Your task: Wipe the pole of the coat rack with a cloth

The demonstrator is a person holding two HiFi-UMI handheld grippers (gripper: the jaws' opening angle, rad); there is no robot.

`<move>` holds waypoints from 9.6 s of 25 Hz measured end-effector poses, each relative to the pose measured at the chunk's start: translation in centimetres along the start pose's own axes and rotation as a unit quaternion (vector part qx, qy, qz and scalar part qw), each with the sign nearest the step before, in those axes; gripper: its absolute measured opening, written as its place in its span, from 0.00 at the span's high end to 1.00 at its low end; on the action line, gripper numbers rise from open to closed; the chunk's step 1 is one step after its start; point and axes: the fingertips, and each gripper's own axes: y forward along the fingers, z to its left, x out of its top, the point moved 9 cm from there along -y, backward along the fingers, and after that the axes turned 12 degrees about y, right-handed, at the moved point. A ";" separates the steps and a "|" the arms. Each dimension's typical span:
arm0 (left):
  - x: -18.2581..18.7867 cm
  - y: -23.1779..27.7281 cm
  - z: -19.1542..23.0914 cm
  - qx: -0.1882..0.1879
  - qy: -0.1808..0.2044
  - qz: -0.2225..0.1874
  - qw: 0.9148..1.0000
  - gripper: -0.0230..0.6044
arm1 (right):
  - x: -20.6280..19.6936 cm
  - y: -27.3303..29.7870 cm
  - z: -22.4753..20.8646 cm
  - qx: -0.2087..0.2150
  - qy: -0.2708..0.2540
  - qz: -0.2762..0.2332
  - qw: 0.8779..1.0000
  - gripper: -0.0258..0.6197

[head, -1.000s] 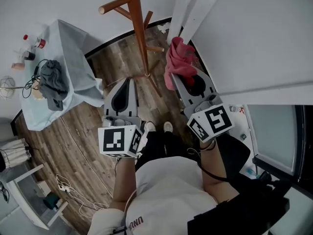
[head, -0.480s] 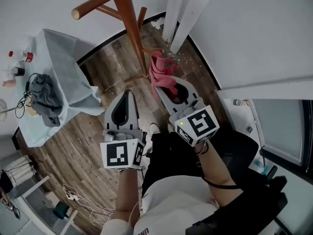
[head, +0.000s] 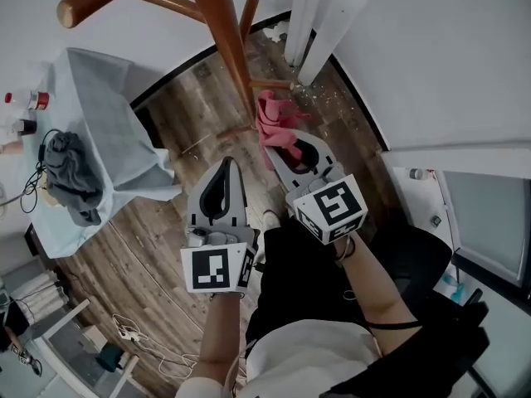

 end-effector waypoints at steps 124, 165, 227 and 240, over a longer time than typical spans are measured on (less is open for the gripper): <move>-37.0 20.0 0.6 -0.016 0.034 -0.039 0.999 0.95 | -25.6 16.5 -19.7 0.081 0.047 -0.120 0.988 0.82; -42.3 20.4 -0.5 -0.020 0.051 0.004 0.998 0.95 | -33.8 20.8 -23.7 0.039 0.095 -0.002 0.995 0.82; -6.7 6.4 1.0 0.027 0.022 0.030 0.999 0.95 | -2.5 -0.1 -6.7 -0.070 0.081 -0.009 0.994 0.82; 0.2 4.1 1.7 0.027 0.011 0.018 0.999 0.95 | 4.6 -4.4 -4.5 -0.105 0.073 -0.023 0.992 0.82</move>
